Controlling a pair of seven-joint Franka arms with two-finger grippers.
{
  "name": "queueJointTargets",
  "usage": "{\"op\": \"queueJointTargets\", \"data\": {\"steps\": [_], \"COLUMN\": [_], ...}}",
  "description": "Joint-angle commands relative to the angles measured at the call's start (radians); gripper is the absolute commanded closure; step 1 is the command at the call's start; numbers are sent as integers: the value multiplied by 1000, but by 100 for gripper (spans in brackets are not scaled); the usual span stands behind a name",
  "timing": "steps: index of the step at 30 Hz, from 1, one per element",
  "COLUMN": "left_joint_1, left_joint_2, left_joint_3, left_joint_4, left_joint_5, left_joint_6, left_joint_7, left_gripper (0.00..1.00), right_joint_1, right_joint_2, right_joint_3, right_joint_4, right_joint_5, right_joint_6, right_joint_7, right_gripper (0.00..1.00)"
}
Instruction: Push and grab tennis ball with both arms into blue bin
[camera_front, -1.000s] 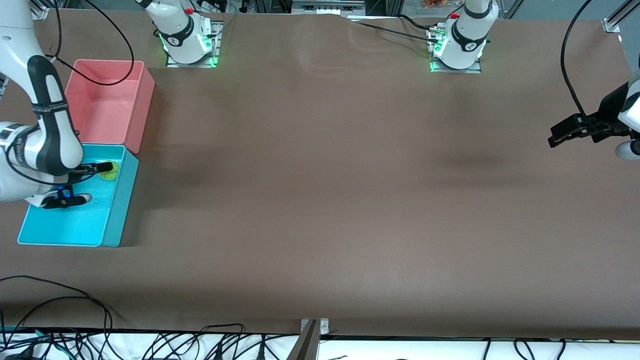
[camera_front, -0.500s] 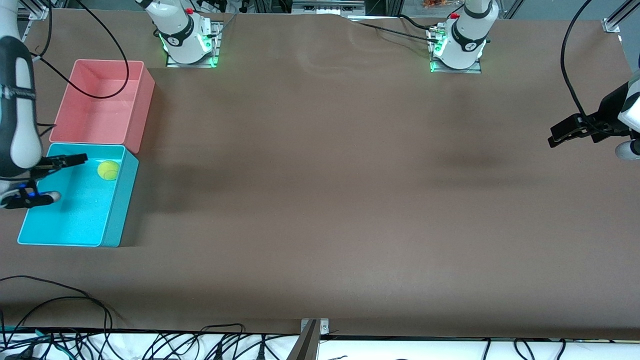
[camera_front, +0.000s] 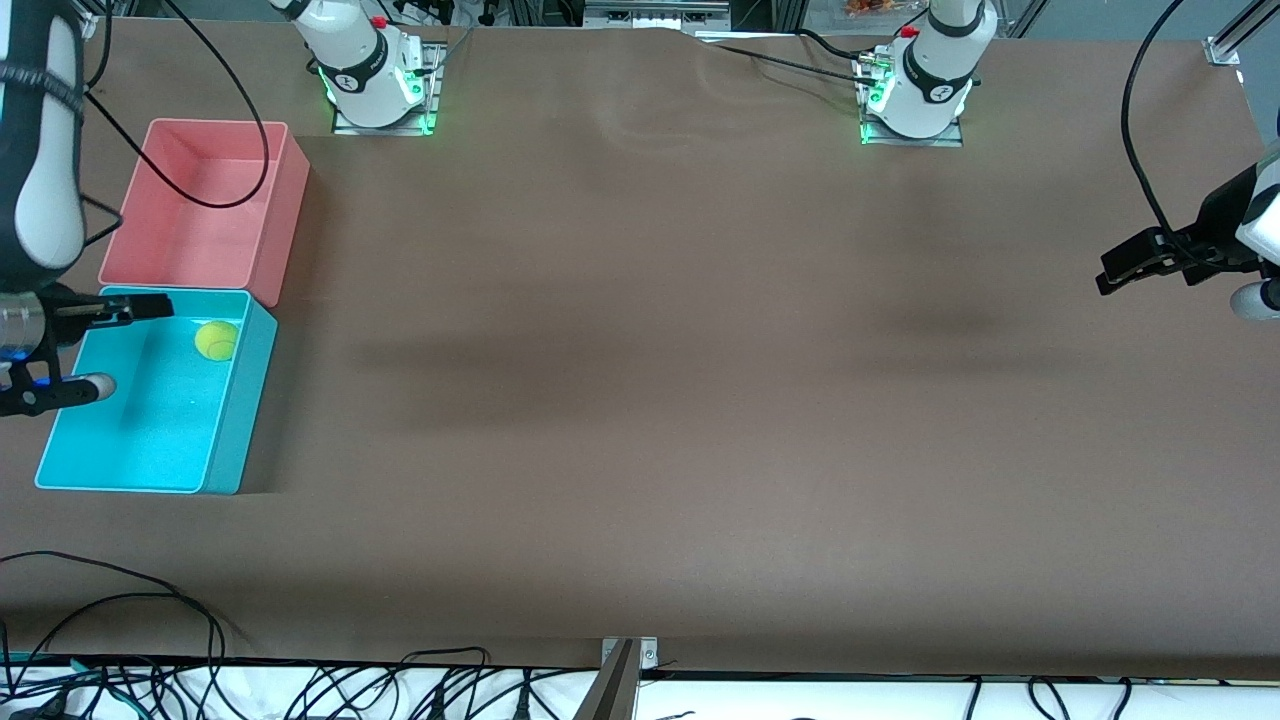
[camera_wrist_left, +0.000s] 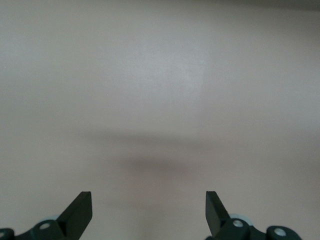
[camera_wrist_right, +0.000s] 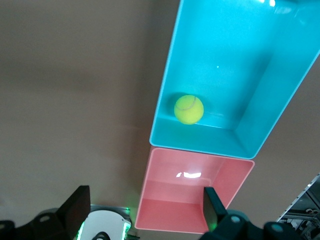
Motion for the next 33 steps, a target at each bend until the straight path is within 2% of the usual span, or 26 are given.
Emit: {"op": "queueJointTargets", "data": {"steps": [1, 15, 20, 24, 27, 29, 33], "left_joint_1": [2, 2, 2, 2, 3, 3, 3], "left_joint_2": [-20, -19, -19, -19, -20, -20, -20], "left_joint_3": [3, 3, 3, 3, 4, 6, 6], "left_joint_4": [-13, -13, -13, -12, -12, -13, -13], "left_joint_5": [-11, -11, -11, -11, -11, -11, -11], "left_joint_6": [-7, -7, -7, -7, -7, -7, -7], "left_joint_7": [22, 22, 22, 20, 24, 25, 25], "left_gripper": [0, 0, 0, 0, 0, 0, 0], "right_joint_1": [27, 21, 21, 21, 24, 25, 28], "right_joint_2": [-70, -259, -375, -519, -585, -598, -587], "right_joint_3": [15, 27, 22, 22, 22, 21, 16], "right_joint_4": [2, -23, -178, -398, -526, -569, -583], "right_joint_5": [26, 117, 126, 124, 131, 144, 146], "right_joint_6": [-19, -74, 15, 180, 289, 334, 346], "right_joint_7": [61, 44, 61, 66, 106, 133, 138], "right_gripper": [0, 0, 0, 0, 0, 0, 0]}}
